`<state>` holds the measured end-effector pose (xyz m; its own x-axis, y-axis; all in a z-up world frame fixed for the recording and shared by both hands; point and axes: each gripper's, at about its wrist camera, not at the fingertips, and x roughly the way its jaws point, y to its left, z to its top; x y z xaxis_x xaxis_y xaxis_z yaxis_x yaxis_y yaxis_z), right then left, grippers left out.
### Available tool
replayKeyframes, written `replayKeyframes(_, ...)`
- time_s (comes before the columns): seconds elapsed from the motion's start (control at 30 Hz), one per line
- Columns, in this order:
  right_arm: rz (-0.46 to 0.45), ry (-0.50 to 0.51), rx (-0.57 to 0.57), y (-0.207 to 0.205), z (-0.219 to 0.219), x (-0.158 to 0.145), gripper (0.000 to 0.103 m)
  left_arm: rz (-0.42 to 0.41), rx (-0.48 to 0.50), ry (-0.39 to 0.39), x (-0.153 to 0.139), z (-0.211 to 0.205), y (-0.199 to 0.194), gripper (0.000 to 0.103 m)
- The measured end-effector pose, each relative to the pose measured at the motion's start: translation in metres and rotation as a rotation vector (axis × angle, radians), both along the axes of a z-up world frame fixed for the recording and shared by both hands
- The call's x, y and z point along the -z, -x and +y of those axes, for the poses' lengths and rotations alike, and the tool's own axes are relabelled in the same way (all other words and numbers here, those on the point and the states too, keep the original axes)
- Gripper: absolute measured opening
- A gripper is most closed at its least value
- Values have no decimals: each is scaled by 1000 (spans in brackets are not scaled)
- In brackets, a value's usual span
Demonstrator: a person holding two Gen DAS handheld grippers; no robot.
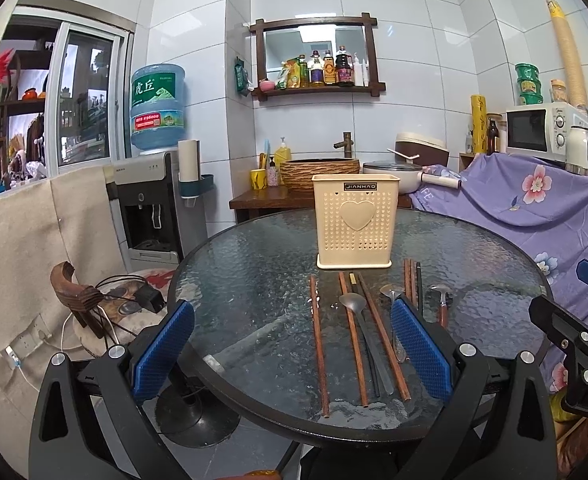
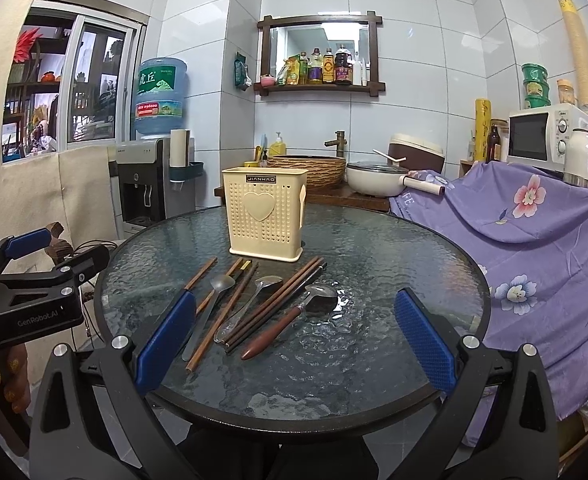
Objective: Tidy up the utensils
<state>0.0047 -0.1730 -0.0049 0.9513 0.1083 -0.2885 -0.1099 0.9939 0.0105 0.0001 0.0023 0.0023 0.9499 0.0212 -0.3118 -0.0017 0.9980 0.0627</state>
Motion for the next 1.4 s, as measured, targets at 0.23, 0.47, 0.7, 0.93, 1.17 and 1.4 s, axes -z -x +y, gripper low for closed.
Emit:
replayKeyframes(0.23,0,-3,2,-1,0,1,98,-3,-1,2,-1,0,0,97)
replayKeyframes(0.47,0,-3,2,-1,-1,1,98,-4,-1,2,-1,0,0,97)
replayKeyframes(0.7,3,-3,-2,0,0,2,98,-3,-6,3,0,1,1,97)
replayKeyframes(0.93,8,-5,0,-2,1,3,98,9,-7,5,1,0,-2,97)
replayKeyframes(1.17,7,-3,-3,-1,2,3,98,11,-9,6,3,1,-3,97)
replayKeyframes(1.4,13,-3,-6,-2,0,5,98,12,-10,7,3,2,-3,97)
